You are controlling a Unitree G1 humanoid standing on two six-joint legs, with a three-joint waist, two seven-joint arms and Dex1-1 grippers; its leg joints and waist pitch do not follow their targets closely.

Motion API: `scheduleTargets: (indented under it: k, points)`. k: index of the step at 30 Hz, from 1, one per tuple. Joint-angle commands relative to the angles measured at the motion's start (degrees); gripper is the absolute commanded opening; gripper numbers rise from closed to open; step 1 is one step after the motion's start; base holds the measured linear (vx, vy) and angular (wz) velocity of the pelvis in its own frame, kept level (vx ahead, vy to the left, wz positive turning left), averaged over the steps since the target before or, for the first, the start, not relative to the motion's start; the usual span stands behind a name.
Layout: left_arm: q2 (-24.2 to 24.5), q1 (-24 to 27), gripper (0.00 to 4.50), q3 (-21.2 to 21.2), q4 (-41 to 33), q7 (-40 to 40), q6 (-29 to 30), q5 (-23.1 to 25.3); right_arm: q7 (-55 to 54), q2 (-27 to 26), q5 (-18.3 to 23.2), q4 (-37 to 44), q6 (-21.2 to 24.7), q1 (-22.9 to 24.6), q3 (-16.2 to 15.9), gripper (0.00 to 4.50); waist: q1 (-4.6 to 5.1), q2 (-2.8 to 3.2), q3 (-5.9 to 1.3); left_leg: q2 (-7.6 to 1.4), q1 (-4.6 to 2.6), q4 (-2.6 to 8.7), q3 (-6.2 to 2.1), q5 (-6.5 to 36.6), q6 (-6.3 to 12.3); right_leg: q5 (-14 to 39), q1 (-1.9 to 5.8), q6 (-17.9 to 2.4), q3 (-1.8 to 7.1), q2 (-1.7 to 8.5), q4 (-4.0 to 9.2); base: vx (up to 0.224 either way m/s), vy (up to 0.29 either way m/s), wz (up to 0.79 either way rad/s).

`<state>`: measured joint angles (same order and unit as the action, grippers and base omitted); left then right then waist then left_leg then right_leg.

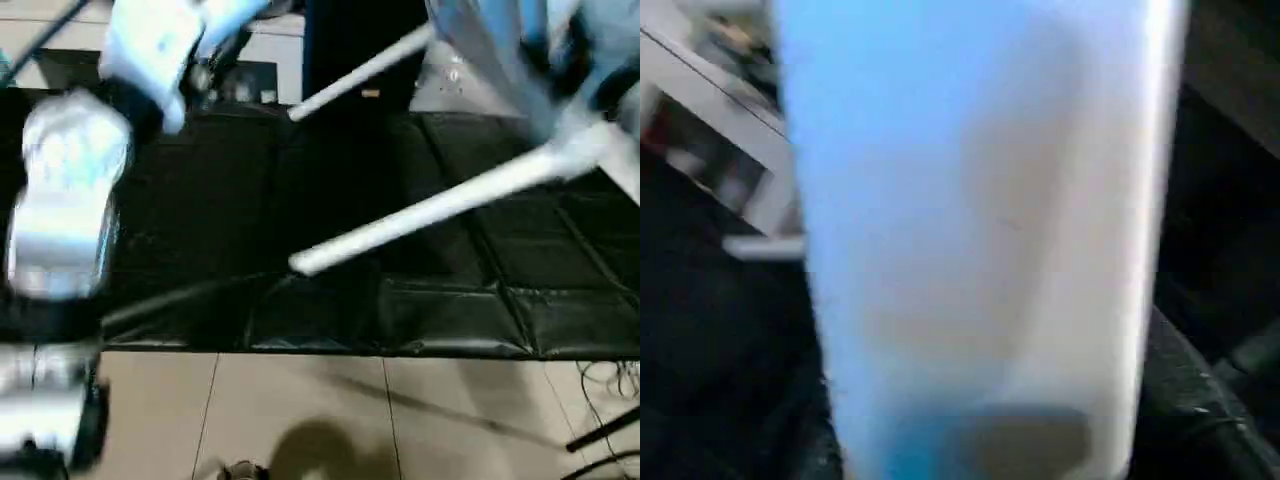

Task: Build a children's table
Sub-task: Flip table

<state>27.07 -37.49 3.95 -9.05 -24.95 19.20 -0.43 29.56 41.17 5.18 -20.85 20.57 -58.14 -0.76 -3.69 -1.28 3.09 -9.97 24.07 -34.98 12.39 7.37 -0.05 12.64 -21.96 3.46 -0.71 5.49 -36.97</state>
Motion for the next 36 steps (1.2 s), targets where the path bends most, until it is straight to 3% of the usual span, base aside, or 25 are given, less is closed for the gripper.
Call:
scheduleTargets:
  k: [1,4,8,10,11,12,13,14,15,16,17,18,19,20,21,22,24,25,26,28,29,32,34,35,36]
  points:
    - [-2.42,4.68,1.98,-5.72,4.88,-1.71,7.46,-1.84,4.99,-0.32,2.86,1.84,-2.19,-1.65,-0.74,2.79,0.95,-1.22,-2.57,-2.65,-4.35,3.35,-2.40,32.64,-7.20,30.52,-2.11,-7.60,0.61,2.06,6.81,0.000,0.000,0.00]
    - [-2.94,6.43,1.85,-4.34,4.08,-0.67,8.22,-1.09,10.55,0.91,2.04,-0.45,-7.82,-3.13,-1.98,3.06,1.21,-1.28,-2.70,-2.53,-4.60,3.46,-3.20,37.23,-8.95,34.03,-2.44,-5.51,0.30,2.08,7.29,0.000,0.000,0.00]
    - [-2.85,5.88,1.68,-4.14,3.98,-0.41,8.95,-0.61,15.82,2.14,2.94,-0.45,-11.29,-2.94,-2.12,3.42,1.93,-1.07,-2.62,-2.40,-4.95,3.96,-4.08,44.67,-10.44,34.41,-2.63,-4.96,-0.76,1.38,7.67,-0.031,0.019,-0.05]
    - [-2.87,5.59,1.60,-4.19,3.49,-0.15,9.94,-0.59,18.54,2.40,4.50,0.27,-12.17,-2.32,-0.94,3.69,2.49,-0.29,-2.59,-2.73,-4.86,5.41,-4.65,50.22,-11.70,31.47,-1.85,-5.65,-1.97,0.69,7.27,-0.071,0.047,-0.13]
    - [-2.87,5.59,1.60,-4.19,3.49,-0.15,9.94,-0.59,18.54,2.40,4.50,0.27,-12.17,-2.32,-0.94,3.69,2.61,0.34,-2.48,-3.16,-4.26,7.52,-4.17,53.87,-12.43,26.86,-0.85,-6.81,-3.35,-0.46,5.94,-0.090,0.043,-0.08]
    - [-2.92,5.50,1.59,-4.18,3.36,-0.03,10.29,-0.44,19.48,2.03,6.09,0.68,-12.94,-2.09,0.65,3.78,2.53,0.38,-2.44,-3.52,-3.13,9.14,-3.46,54.88,-12.44,23.64,0.35,-7.69,-4.01,-0.99,4.18,-0.090,0.043,-0.08]
    - [-2.81,5.41,1.57,-4.26,3.49,0.03,10.27,-0.03,18.39,0.76,9.68,0.95,-12.76,-2.33,5.11,3.87,-0.02,1.25,-2.51,-3.81,1.37,13.96,-0.06,57.69,-13.68,14.52,4.38,-9.40,-6.01,-2.10,-5.26,-0.148,0.032,0.03]
    - [-2.81,5.41,1.57,-4.26,3.49,0.03,10.27,-0.03,18.39,0.76,9.68,0.95,-12.76,-2.33,5.11,3.87,-3.28,-0.90,-3.41,-2.68,2.32,13.94,3.90,47.32,-13.09,18.41,4.70,-8.18,-3.67,-1.40,-6.67,-0.091,-0.033,0.17]
    - [-2.81,5.41,1.56,-4.26,3.49,0.03,10.27,-0.03,18.39,0.76,9.68,0.95,-12.76,-2.33,5.11,4.04,-1.83,-3.32,-3.92,-2.92,-2.24,9.01,3.80,37.88,-13.13,31.44,-0.03,-6.55,-1.14,1.41,-2.23,-0.091,-0.033,0.17]
    - [-2.71,5.42,1.56,-4.21,3.72,0.11,10.19,0.43,15.58,-1.04,13.43,0.56,-13.04,-2.55,10.16,4.13,-0.26,-4.96,-3.62,0.15,-6.43,-8.04,-4.21,13.99,-5.86,55.81,-7.42,-3.60,4.54,7.25,10.26,0.136,-0.093,0.04]
    - [-2.69,5.42,1.56,-4.20,3.75,0.12,10.16,0.47,15.18,-1.27,13.86,0.56,-13.12,-2.53,10.78,4.20,-0.24,-3.38,-1.94,1.28,-0.78,-6.98,-8.06,5.76,-3.32,50.90,0.41,-9.55,4.96,8.33,9.00,0.156,-0.018,-0.10]
    - [-2.55,5.45,1.56,-4.12,4.09,0.15,10.01,0.80,12.53,-2.72,16.91,1.28,-13.89,-1.25,15.12,4.34,-0.73,-2.45,-1.95,0.08,-1.75,-5.09,-8.48,7.75,-4.52,44.15,0.92,-11.49,2.90,7.72,7.78,0.156,-0.018,-0.10]
    - [-2.46,5.47,1.56,-4.11,4.26,0.14,9.94,0.91,11.77,-3.08,17.81,1.86,-14.11,-0.42,16.44,4.40,0.55,-0.27,-2.43,-2.58,-6.23,-1.04,-8.38,30.96,-10.52,29.76,-3.06,-11.17,-1.52,1.67,4.96,-0.083,0.052,0.00]
    - [-2.46,5.47,1.56,-4.11,4.26,0.14,9.94,0.91,11.77,-3.08,17.81,1.86,-14.11,-0.42,16.44,4.40,1.65,0.49,-2.38,-3.42,-4.76,2.26,-9.50,40.11,-12.81,21.33,-1.73,-10.09,-2.28,-0.55,2.61,-0.155,0.074,-0.02]
    - [-2.17,5.61,1.56,-4.25,4.41,-0.01,9.86,1.14,10.39,-3.57,18.68,2.82,-13.91,0.84,18.00,4.46,1.64,1.23,-2.67,-4.29,-3.48,6.41,-9.39,53.37,-13.43,5.94,0.56,-9.69,-3.83,-0.87,-0.12,-0.155,0.074,-0.02]
    - [-2.00,5.83,1.56,-4.30,4.50,-0.02,9.93,1.25,8.95,-4.02,19.43,4.44,-13.57,3.00,19.63,4.46,1.21,2.55,-2.54,-4.05,-3.33,6.95,-8.90,53.61,-13.45,3.92,0.62,-9.89,-4.03,-0.62,-0.58,-0.081,0.085,-0.04]
    - [-1.77,6.33,1.56,-4.50,4.83,0.00,9.72,1.35,7.02,-4.76,20.39,7.69,-11.63,6.88,21.51,4.49,1.92,0.92,-2.35,-3.19,-3.70,6.75,-7.19,48.33,-11.32,7.29,0.95,-9.36,-3.27,0.86,2.47,-0.059,0.043,-0.01]
    - [-1.77,6.33,1.56,-4.50,4.83,0.00,9.72,1.35,7.02,-4.76,20.39,7.69,-11.63,6.88,21.51,4.50,1.60,0.62,-1.87,-2.45,-4.44,5.83,-6.15,46.25,-11.40,15.61,-0.17,-8.91,-2.42,1.94,5.07,0.000,0.000,0.00]
    - [-1.72,6.63,1.56,-4.68,5.33,0.06,9.21,1.42,6.48,-5.16,20.37,9.77,-10.67,9.25,21.77,4.50,1.79,0.22,-1.72,-2.12,-4.92,5.21,-5.76,45.89,-11.25,20.07,-0.72,-8.77,-2.34,2.27,5.95,0.000,0.000,0.00]
    - [-1.64,6.88,1.56,-4.93,5.93,0.22,8.62,1.58,6.30,-5.71,20.38,11.83,-9.80,11.42,21.90,4.50,2.05,-1.02,-1.76,-1.66,-4.63,4.40,-5.57,39.92,-9.04,31.06,0.72,-6.31,-2.72,3.64,8.28,0.000,0.000,0.00]
    - [-1.86,6.96,1.56,-5.03,7.26,0.89,7.74,1.93,5.84,-6.80,20.65,14.61,-8.70,14.58,22.12,4.50,1.94,-0.94,-1.70,-1.83,-4.43,4.61,-5.51,36.84,-8.10,31.92,1.03,-5.87,-2.57,3.95,8.62,-0.057,-0.020,-0.16]
    - [-2.07,7.18,1.56,-5.48,10.38,2.22,5.90,3.07,2.99,-9.47,22.28,19.29,-6.76,20.52,23.17,4.50,2.53,-0.62,-1.70,-2.13,-4.17,5.50,-5.79,36.19,-8.14,30.21,1.50,-5.92,-3.12,3.48,8.73,-0.018,0.001,-0.05]
    - [-1.86,7.47,1.56,-5.87,11.30,2.51,5.08,3.69,1.69,-10.13,22.63,20.01,-6.26,22.24,23.52,4.50,3.16,-0.08,-1.32,-2.66,-4.21,7.13,-5.91,43.47,-9.54,28.80,1.84,-5.71,-4.77,1.95,7.95,-0.062,0.005,-0.13]
    - [-1.91,7.79,1.56,-6.02,12.40,2.82,4.23,4.01,0.18,-10.71,22.65,21.04,-5.39,24.19,23.60,4.50,2.83,0.93,-1.22,-3.77,-1.83,11.27,-4.73,49.33,-10.58,21.07,4.41,-7.12,-6.21,-0.12,2.85,-0.127,-0.007,0.00]
    - [-1.91,7.79,1.56,-6.02,12.40,2.82,4.23,4.01,0.18,-10.71,22.65,21.04,-5.39,24.19,23.60,4.50,1.17,1.21,-1.26,-4.46,0.98,14.03,-3.42,51.46,-10.56,14.33,6.87,-7.17,-6.09,-0.91,-3.28,-0.127,-0.007,0.00]
